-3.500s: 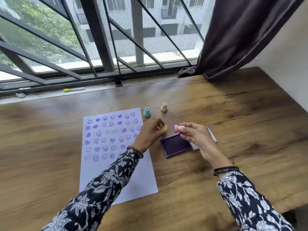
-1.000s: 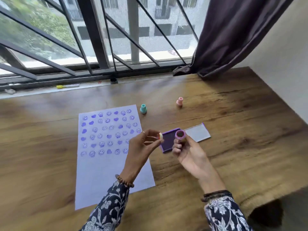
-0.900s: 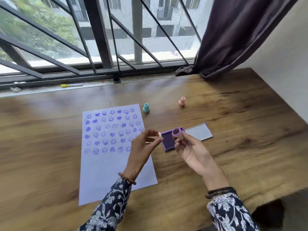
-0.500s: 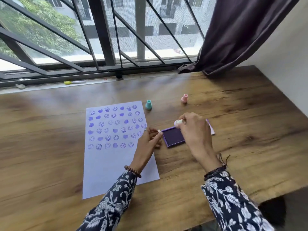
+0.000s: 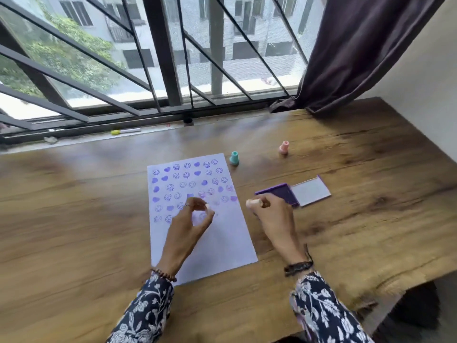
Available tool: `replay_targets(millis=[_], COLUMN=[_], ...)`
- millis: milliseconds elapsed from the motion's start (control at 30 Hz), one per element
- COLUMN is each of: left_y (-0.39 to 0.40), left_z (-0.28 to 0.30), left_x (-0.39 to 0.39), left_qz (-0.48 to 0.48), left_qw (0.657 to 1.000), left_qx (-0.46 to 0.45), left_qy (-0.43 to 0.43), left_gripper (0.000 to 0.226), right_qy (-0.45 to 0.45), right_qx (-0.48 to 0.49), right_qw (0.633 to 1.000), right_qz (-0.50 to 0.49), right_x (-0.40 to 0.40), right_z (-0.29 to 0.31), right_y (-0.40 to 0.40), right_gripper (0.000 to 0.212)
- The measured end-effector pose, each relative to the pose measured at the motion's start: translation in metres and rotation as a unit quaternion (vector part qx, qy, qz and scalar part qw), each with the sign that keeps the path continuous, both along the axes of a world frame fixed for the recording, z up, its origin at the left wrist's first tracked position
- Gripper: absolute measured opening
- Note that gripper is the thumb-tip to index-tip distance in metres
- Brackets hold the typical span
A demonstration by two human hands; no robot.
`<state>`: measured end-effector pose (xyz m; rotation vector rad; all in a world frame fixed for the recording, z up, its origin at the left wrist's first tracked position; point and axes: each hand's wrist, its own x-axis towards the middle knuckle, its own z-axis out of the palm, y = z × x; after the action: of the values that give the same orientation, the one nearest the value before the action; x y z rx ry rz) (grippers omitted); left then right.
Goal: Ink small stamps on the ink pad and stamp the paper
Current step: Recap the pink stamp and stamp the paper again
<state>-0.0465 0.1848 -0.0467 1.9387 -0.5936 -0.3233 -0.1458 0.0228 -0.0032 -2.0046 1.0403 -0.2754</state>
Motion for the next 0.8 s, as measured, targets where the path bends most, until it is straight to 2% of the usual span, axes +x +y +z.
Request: replay_targets(millis=[133,333,500,700,800], left_y=[0.029,0.060,0.065,0.076,0.074], left_z=[-0.002,-0.010,-0.007,-0.019,-0.022], left_x=[0.019,0.018,0.031,0.032,0.037], left_qz=[0.007,0.003,0.005,0.003,0.004], left_qw=[0.999,1.000,0.999,0.998,0.997], left_qx=[0.034,-0.006,-0.024,-0.026,-0.031], left_qy=[-0.028,0.027,0.025,0.048,0.069], left_gripper=[0.019,0.018,0.017,0.019,0.017], right_qy=[-0.025,0.080,0.105,0.153,0.178], right_qx=[-0.044,-0.189,-0.258,-0.278,-0.238], right_qw=[0.998,0.975,0.956,0.938,0.942], right_qz=[0.045,0.089,0.096,0.138,0.156], right_x=[0.021,0.031,0.050,0.067,0.082], right_z=[-0.003,-0.010,-0.014,-0.019,-0.020], right_y=[0.040,0.075,0.083,0.087,0.072], right_gripper=[0.014,0.022,0.020,0.007,0.009])
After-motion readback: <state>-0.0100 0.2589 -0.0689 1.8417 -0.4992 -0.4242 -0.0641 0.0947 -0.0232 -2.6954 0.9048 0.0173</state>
